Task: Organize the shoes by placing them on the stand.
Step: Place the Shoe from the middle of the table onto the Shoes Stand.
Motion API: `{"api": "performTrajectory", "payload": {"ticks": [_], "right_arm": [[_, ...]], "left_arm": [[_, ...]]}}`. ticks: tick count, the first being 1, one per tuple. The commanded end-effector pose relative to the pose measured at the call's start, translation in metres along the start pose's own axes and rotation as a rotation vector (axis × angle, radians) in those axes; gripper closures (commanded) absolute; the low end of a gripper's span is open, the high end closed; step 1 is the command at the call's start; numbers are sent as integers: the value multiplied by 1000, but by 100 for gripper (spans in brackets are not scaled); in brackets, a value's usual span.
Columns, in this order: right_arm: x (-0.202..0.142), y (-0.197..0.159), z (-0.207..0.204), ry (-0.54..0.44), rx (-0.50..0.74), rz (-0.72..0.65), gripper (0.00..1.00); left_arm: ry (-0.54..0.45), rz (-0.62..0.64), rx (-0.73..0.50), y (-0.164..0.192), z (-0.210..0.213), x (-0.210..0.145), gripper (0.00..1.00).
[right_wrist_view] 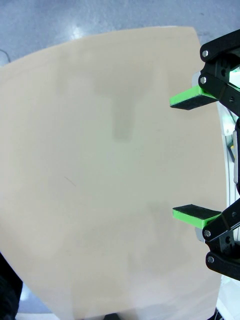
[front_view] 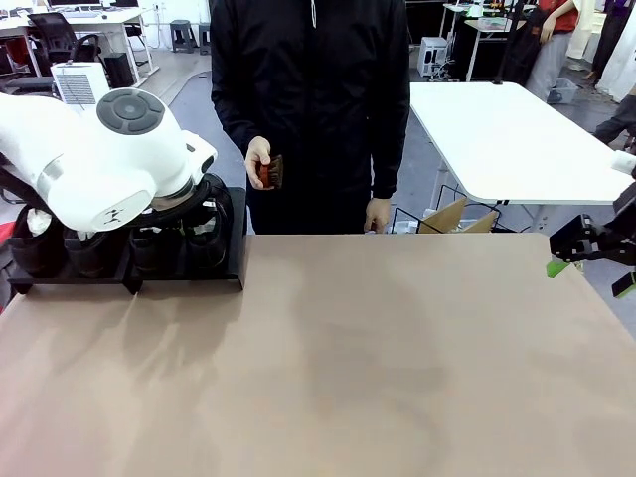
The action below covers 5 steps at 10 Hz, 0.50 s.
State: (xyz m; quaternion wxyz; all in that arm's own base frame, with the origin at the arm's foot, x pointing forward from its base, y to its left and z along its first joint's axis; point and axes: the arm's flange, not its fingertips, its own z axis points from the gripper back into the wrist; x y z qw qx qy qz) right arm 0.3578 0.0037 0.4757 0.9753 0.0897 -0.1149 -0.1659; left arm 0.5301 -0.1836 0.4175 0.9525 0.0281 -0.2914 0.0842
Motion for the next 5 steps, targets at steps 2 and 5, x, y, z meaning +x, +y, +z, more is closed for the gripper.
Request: {"api": "performTrajectory", "payload": {"ticks": [2, 5], "right_arm": [[1, -1, 1, -2, 1, 10, 0], [1, -1, 1, -2, 1, 10, 0]], "left_arm": [[-39, -15, 65, -8, 5, 1, 9], [17, -74, 24, -25, 38, -8, 0]]}}
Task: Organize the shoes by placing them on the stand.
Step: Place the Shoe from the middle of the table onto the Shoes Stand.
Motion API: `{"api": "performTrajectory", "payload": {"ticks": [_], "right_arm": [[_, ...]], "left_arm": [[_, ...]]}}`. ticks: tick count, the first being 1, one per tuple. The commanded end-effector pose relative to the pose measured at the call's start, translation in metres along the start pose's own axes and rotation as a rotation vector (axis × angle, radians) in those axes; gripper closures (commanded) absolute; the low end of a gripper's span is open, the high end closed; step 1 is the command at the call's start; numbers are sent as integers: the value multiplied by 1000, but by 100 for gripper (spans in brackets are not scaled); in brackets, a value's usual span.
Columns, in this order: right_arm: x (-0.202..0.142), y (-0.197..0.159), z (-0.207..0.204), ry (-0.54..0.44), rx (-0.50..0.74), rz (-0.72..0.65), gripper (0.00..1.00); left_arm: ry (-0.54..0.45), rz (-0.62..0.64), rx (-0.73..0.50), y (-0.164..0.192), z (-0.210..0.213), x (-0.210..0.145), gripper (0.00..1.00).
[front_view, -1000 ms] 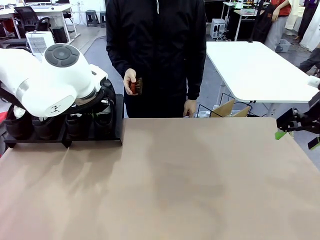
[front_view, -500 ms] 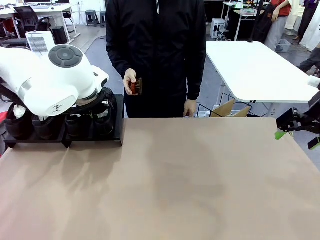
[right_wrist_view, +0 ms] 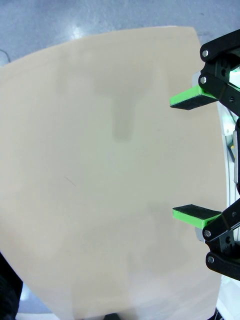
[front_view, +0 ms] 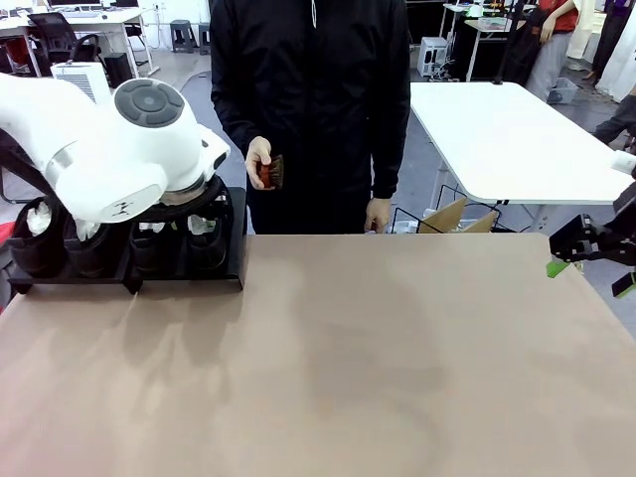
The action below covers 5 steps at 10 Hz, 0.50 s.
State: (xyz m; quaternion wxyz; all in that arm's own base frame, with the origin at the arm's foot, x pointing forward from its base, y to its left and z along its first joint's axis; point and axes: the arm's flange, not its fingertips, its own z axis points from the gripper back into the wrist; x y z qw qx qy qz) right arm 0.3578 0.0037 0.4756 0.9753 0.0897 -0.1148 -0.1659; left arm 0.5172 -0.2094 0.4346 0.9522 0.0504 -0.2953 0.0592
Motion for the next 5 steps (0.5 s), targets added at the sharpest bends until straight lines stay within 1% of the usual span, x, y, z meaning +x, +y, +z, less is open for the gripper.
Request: {"api": "performTrajectory", "payload": {"ticks": [1, 3, 4, 5], "right_arm": [[1, -1, 1, -2, 1, 10, 0], [1, -1, 1, -2, 1, 10, 0], [1, -1, 1, -2, 1, 10, 0], [1, -1, 1, -2, 1, 10, 0]], "left_arm": [[39, -32, -1, -5, 26, -9, 0], [19, -19, 8, -4, 52, -18, 0], [23, -20, -9, -18, 25, -11, 0], [23, -20, -9, -18, 25, -11, 0]]}}
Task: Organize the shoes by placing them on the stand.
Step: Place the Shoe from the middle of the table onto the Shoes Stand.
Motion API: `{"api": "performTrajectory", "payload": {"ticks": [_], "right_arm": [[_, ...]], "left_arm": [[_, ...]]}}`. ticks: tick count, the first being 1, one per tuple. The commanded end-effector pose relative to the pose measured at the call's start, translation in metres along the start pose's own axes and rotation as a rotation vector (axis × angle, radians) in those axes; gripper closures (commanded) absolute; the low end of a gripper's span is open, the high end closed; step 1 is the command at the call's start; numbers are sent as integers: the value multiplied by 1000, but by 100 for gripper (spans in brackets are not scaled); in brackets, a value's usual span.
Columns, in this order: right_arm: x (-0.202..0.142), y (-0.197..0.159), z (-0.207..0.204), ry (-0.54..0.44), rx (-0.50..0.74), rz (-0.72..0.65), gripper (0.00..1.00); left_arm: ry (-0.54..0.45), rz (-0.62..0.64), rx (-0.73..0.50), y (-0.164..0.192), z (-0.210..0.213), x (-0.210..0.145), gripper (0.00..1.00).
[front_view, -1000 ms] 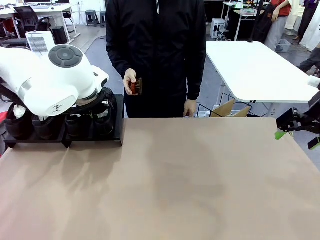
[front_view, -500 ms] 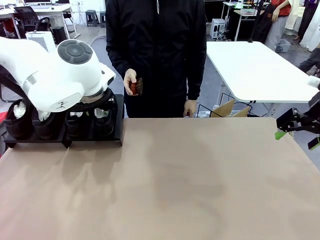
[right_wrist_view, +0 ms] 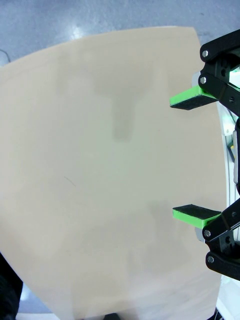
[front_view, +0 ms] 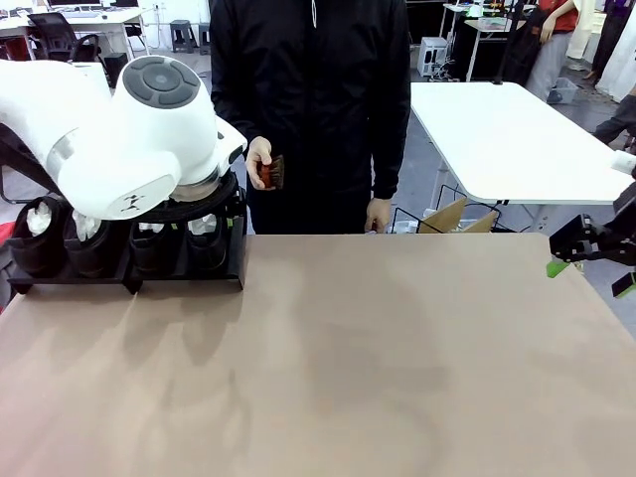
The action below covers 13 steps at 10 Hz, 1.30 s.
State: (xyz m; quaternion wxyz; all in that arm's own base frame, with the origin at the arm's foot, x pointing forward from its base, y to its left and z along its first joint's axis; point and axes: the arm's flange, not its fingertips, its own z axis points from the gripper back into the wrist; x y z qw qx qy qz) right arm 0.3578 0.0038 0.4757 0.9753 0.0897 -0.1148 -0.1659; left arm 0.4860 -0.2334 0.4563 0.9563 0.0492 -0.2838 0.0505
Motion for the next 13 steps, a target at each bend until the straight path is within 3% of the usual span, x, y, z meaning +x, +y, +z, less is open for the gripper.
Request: {"api": "performTrajectory", "payload": {"ticks": [1, 13], "right_arm": [[1, -1, 1, -2, 1, 10, 0], [1, -1, 1, -2, 1, 10, 0]], "left_arm": [[-1, -2, -3, 0, -13, 4, 0], [-1, -2, -3, 0, -13, 4, 0]]}}
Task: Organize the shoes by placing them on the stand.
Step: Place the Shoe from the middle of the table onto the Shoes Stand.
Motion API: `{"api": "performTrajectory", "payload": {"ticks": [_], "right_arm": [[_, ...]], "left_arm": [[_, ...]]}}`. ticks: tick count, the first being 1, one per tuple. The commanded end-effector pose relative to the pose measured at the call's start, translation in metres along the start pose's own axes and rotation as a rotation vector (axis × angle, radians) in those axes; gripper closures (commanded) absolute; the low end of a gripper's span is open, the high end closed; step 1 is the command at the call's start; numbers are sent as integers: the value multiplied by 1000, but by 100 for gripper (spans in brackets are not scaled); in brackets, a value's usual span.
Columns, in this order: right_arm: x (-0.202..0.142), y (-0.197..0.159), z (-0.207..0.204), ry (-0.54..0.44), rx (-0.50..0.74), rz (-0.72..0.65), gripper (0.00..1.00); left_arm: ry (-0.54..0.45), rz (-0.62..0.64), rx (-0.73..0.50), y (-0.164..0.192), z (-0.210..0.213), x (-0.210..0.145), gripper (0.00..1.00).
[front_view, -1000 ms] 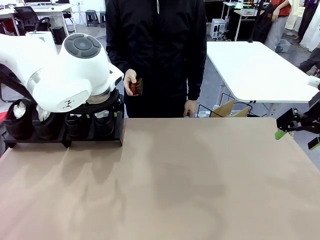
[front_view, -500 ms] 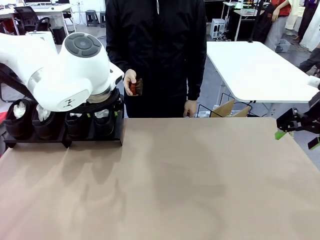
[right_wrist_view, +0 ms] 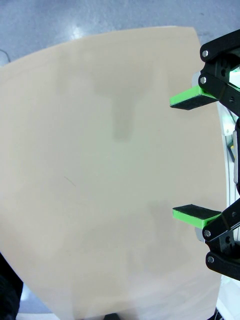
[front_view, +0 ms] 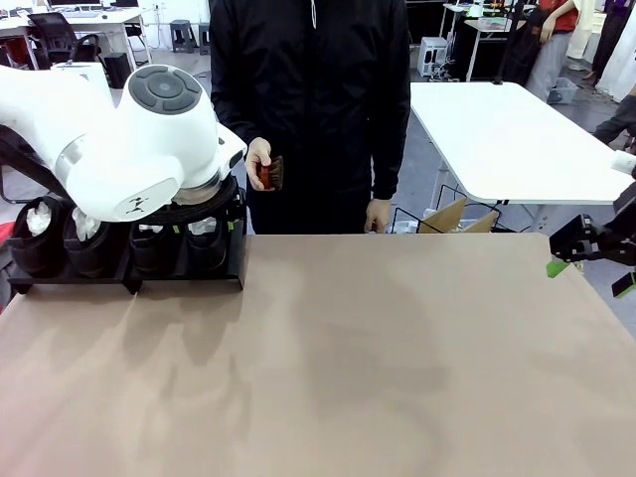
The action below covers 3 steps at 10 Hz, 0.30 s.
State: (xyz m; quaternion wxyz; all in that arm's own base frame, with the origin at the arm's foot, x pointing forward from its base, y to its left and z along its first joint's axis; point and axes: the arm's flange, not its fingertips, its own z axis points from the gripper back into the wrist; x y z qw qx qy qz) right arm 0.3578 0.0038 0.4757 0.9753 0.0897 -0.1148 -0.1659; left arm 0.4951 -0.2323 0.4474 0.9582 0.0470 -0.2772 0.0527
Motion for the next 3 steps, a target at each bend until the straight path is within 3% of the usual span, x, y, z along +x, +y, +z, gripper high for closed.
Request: {"api": "performTrajectory", "payload": {"ticks": [1, 3], "right_arm": [[1, -1, 1, -2, 1, 10, 0], [1, -1, 1, -2, 1, 10, 0]], "left_arm": [[-15, -7, 0, 1, 0, 2, 0], [-15, -7, 0, 1, 0, 2, 0]]}}
